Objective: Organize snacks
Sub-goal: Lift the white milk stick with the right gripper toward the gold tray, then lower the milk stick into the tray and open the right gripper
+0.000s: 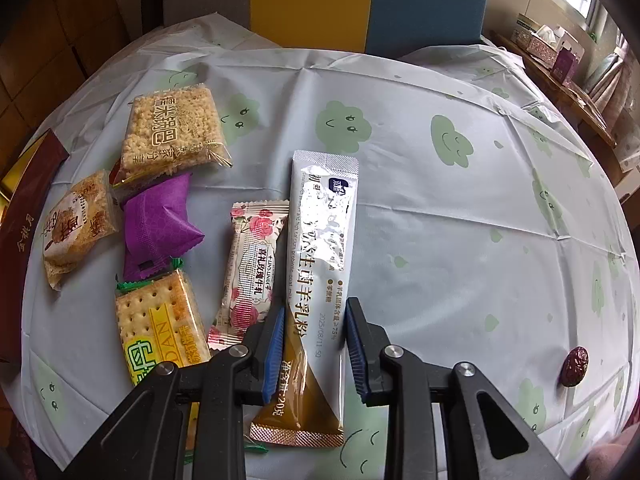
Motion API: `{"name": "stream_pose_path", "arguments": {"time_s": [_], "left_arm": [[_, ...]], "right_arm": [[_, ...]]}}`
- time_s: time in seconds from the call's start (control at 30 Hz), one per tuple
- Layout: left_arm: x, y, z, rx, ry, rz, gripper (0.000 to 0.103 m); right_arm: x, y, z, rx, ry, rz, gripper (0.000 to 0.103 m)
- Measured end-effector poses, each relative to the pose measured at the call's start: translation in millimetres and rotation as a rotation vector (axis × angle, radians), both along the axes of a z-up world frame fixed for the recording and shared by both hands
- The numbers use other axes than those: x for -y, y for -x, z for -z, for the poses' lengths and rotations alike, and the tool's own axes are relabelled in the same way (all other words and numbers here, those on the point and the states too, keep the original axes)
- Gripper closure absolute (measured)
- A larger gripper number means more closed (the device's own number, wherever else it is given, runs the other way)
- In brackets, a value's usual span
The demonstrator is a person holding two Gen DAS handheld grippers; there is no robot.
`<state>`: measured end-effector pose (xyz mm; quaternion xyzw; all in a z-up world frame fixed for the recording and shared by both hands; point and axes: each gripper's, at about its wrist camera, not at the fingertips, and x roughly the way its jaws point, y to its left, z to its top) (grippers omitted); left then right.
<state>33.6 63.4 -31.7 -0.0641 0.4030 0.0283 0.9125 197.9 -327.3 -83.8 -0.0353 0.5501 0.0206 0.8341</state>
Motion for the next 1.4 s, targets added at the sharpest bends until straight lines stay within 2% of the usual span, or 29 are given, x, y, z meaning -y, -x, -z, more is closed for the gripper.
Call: {"name": "stream_pose_path", "arguments": {"time_s": [0.27,0.4,0.53,0.67,0.8,0.97,1.13,1.3,1.4], "left_arm": [[-13,3,4,0.004,0.023,-0.032,0.054],[-20,3,6,0.006,0.028,-0.065,0.054],[-27,3,6,0.012,0.031,-0.097,0.054],[-34,4,4,0.024,0.04,-0.129,0.054],[-45,5,1,0.033,0.049,-0.167,0.054],[-58,6,0,0.038,0.061,-0.21,0.054],[-67,5,2,0.036,0.075,-0.235,0.054],[-69,4,3,0.038,0.077,-0.24,0.054],[-71,3,4,0.035,0.078,-0.244,0.054]], "right_arm": [[6,-2,-9,-0.024,0.0,0.063,0.076],[7,8,-35,0.055,-0.024,0.091,0.076],[-8,16,-66,0.121,-0.059,0.07,0.076],[-52,26,-90,0.16,-0.121,-0.034,0.076],[-111,39,-102,0.155,-0.221,-0.168,0.076],[-186,53,-103,0.111,-0.325,-0.319,0.076],[-240,54,-95,0.057,-0.394,-0.363,0.076],[-279,51,-73,0.004,-0.369,-0.37,0.071],[-284,52,-60,-0.023,-0.32,-0.374,0.071]]}}
